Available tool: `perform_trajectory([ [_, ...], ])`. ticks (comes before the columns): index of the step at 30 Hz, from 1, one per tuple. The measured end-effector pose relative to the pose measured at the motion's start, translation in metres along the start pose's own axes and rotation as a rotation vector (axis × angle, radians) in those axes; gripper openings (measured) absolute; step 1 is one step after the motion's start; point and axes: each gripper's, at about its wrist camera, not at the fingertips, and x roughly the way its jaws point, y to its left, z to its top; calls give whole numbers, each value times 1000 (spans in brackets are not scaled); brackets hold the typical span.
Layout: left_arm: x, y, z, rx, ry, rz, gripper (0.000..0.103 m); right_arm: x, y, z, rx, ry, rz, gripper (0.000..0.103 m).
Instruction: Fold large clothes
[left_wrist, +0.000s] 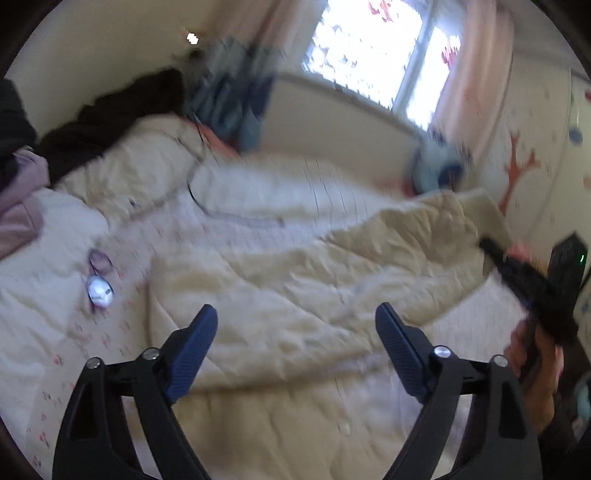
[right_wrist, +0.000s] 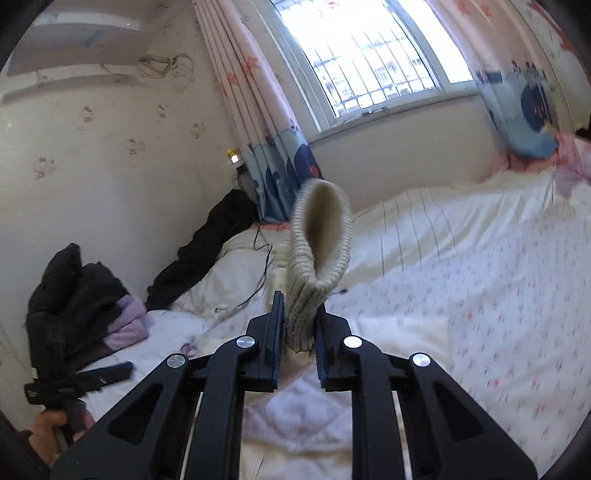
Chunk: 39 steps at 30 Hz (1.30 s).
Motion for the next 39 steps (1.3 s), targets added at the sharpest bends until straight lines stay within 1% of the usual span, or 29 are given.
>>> perform_trajectory([
  [1,3,5,3,-8,-19,5,91,6,-8,-2,13,15,-14,14],
  [3,26,18,5,-35,1,18,91,37,-50,-18,123,107,-80,14],
  [5,59,31,0,-86,63,33,91,65,-95,-50,244,229,-148,14],
  [7,93,44,-13,-119,160,68,91,89,-133,-87,339,361,-197,14],
  [8,114,53,-23,-134,237,112,91,90,-141,-95,368,378,-194,14],
  [9,127,59,-30,-140,286,137,91,90,-142,-96,379,378,-194,14],
  [10,128,59,-32,-135,293,149,91,88,-138,-92,363,362,-190,14],
  [12,110,55,-26,-128,208,136,91,79,-119,-74,275,298,-191,14],
  [13,102,54,-24,-131,165,124,91,76,-112,-69,246,278,-193,14],
  [14,95,55,-21,-128,131,134,91,78,-110,-68,237,278,-198,14],
  [15,99,58,-20,-126,142,169,92,82,-114,-73,248,296,-209,14],
  [16,111,64,-24,-133,205,194,92,81,-116,-78,262,320,-220,16],
  [17,125,71,-30,-143,280,199,92,88,-129,-92,294,375,-236,18],
  [18,143,77,-38,-135,375,196,92,93,-140,-103,324,403,-227,19],
  [19,146,78,-41,-106,392,200,92,91,-149,-109,352,423,-209,20],
  [21,129,78,-33,-114,391,188,92,90,-148,-104,341,436,-204,22],
  [22,113,79,-27,-132,386,171,92,85,-147,-99,335,429,-200,29],
  [23,88,80,-21,-140,359,147,92,77,-147,-92,343,425,-189,38],
  [24,60,81,-17,-132,332,136,92,68,-148,-87,353,427,-192,43],
  [25,38,81,-19,-123,320,134,92,51,-150,-81,368,418,-190,54],
  [26,0,86,-21,-110,314,128,92,37,-151,-75,375,407,-181,60],
  [27,-18,88,-25,-106,318,125,92,21,-151,-70,375,401,-165,63],
  [29,-68,101,-44,-115,334,118,94,-19,-147,-72,345,409,-136,77],
  [30,-91,111,-57,-137,342,117,96,-33,-145,-77,323,424,-133,80],
  [32,-118,127,-81,-191,365,118,96,-62,-145,-94,281,499,-120,80],
  [33,-128,133,-95,-231,373,112,96,-71,-147,-102,290,528,-105,80],
  [34,-139,142,-112,-295,380,89,96,-81,-150,-111,312,558,-89,80],
  [36,-151,148,-136,-366,389,42,96,-104,-156,-131,366,626,-60,80],
  [39,-157,144,-170,-405,414,-25,96,-131,-157,-148,428,681,-14,80],
])
